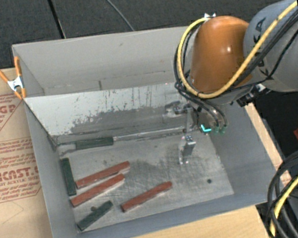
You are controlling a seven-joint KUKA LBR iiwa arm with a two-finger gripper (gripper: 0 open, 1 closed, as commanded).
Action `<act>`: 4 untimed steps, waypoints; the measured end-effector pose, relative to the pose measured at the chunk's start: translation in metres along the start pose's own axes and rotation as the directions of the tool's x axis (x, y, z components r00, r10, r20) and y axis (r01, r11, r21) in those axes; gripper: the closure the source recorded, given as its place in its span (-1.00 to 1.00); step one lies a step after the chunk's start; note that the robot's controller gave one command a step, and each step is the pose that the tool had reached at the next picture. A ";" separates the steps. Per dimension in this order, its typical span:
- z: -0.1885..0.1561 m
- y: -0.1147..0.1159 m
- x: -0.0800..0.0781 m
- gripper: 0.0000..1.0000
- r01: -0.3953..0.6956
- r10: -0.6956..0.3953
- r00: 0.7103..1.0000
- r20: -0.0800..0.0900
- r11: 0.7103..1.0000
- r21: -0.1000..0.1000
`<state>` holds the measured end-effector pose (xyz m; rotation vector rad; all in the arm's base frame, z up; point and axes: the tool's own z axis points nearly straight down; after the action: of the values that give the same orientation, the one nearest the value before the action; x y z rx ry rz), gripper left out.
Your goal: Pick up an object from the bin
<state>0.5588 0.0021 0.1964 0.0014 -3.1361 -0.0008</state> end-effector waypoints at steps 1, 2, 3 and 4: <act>-0.004 0.000 -0.002 -1.00 0.000 0.000 1.000 0.007 1.000 0.000; 0.073 0.037 0.029 -1.00 0.047 -0.047 0.999 0.010 0.999 0.001; 0.124 0.022 0.037 1.00 0.149 -0.149 0.989 -0.004 0.989 0.000; 0.124 0.022 0.037 1.00 0.149 -0.149 0.989 -0.003 0.989 0.000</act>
Offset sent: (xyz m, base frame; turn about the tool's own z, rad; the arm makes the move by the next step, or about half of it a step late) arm -0.0468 0.0574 -0.1152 -0.0733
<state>0.5213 0.0242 0.0722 0.2349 -3.1239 -0.0012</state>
